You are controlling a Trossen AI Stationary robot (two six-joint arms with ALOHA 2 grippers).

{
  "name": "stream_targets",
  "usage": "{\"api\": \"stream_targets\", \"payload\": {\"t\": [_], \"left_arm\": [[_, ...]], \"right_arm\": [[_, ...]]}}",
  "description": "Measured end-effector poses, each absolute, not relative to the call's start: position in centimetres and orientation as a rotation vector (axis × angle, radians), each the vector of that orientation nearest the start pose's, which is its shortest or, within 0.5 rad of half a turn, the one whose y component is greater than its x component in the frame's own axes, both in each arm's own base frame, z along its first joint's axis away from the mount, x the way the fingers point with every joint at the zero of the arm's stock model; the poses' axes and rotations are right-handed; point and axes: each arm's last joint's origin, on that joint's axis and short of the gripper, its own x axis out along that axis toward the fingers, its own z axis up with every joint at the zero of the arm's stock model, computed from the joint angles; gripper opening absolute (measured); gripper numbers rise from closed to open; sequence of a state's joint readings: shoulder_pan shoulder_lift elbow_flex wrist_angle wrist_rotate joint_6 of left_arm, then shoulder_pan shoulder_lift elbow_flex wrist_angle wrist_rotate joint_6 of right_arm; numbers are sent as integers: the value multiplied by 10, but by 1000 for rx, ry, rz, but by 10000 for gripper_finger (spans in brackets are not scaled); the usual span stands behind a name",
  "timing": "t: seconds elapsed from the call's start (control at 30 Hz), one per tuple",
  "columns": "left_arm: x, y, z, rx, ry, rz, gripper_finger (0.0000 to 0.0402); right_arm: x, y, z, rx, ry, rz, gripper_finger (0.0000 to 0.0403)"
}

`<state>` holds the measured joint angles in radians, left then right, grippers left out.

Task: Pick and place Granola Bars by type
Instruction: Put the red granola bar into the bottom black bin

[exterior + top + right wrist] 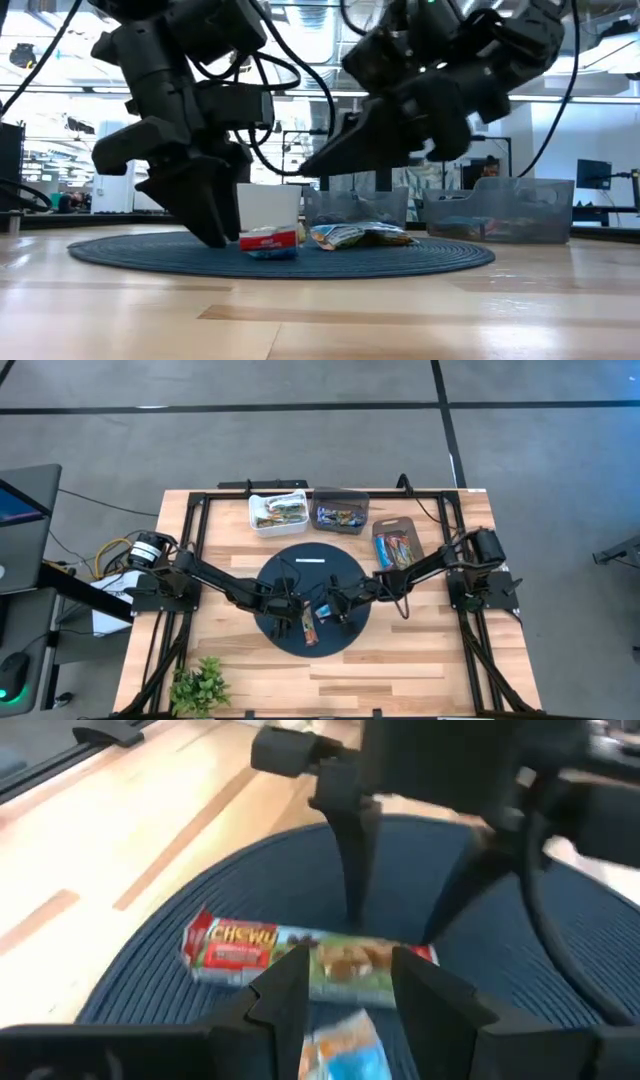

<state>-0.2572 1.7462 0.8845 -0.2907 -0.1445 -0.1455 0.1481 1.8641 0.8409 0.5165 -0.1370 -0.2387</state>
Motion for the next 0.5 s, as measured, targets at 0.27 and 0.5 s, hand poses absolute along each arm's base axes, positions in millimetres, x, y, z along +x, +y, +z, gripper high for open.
{"api": "stream_targets", "payload": {"t": [0.27,0.5], "left_arm": [[299,-74,127,119,1148,30,202],[299,-73,127,121,1149,34,202]], "right_arm": [[387,74,117,-300,503,400,138],[401,91,116,-342,556,455,138]]}}
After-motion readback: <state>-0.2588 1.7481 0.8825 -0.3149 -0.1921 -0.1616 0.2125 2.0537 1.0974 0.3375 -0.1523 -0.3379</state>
